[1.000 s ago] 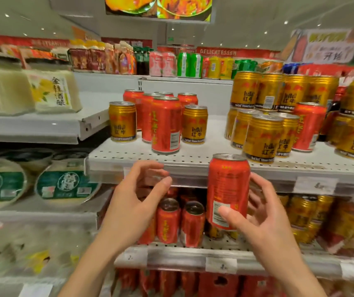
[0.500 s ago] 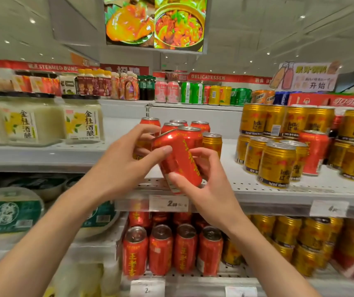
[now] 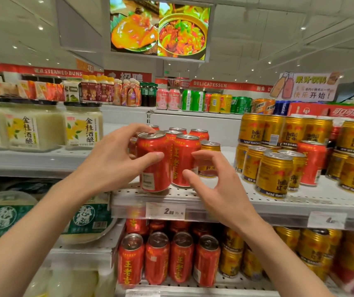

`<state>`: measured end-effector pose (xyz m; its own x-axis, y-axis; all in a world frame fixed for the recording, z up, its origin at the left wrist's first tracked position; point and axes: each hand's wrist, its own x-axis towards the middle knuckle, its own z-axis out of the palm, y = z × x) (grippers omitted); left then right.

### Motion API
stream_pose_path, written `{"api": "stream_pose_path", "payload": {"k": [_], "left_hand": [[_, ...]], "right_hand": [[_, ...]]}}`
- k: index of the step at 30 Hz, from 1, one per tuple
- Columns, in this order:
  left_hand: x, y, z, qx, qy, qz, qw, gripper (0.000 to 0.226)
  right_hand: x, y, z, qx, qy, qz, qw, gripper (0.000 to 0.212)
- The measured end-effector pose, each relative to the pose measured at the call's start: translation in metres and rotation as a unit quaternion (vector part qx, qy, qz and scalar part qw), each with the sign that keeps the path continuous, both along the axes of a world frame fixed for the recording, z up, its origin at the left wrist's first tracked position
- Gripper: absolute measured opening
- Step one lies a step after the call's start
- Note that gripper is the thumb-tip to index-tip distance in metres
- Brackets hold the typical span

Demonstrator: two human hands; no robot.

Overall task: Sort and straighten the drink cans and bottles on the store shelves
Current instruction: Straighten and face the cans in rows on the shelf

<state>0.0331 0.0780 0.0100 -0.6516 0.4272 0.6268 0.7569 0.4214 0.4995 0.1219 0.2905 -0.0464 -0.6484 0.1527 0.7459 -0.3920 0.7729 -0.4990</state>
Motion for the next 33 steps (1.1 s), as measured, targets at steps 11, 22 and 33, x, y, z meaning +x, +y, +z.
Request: {"api": "stream_pose_path", "payload": {"k": [11, 22, 33], "left_hand": [[0.022, -0.029, 0.013, -0.014, 0.087, 0.063, 0.994, 0.052], [0.031, -0.057, 0.012, 0.006, 0.07, 0.087, 0.994, 0.056], [0.035, -0.065, 0.012, 0.015, 0.069, 0.085, 0.994, 0.053]], "right_hand": [[-0.046, -0.005, 0.099, 0.239, -0.024, -0.041, 0.97, 0.023], [-0.144, -0.055, 0.132, 0.4, -0.334, -0.023, 0.853, 0.06], [-0.137, -0.046, 0.133, 0.258, -0.274, 0.029, 0.926, 0.058]]}}
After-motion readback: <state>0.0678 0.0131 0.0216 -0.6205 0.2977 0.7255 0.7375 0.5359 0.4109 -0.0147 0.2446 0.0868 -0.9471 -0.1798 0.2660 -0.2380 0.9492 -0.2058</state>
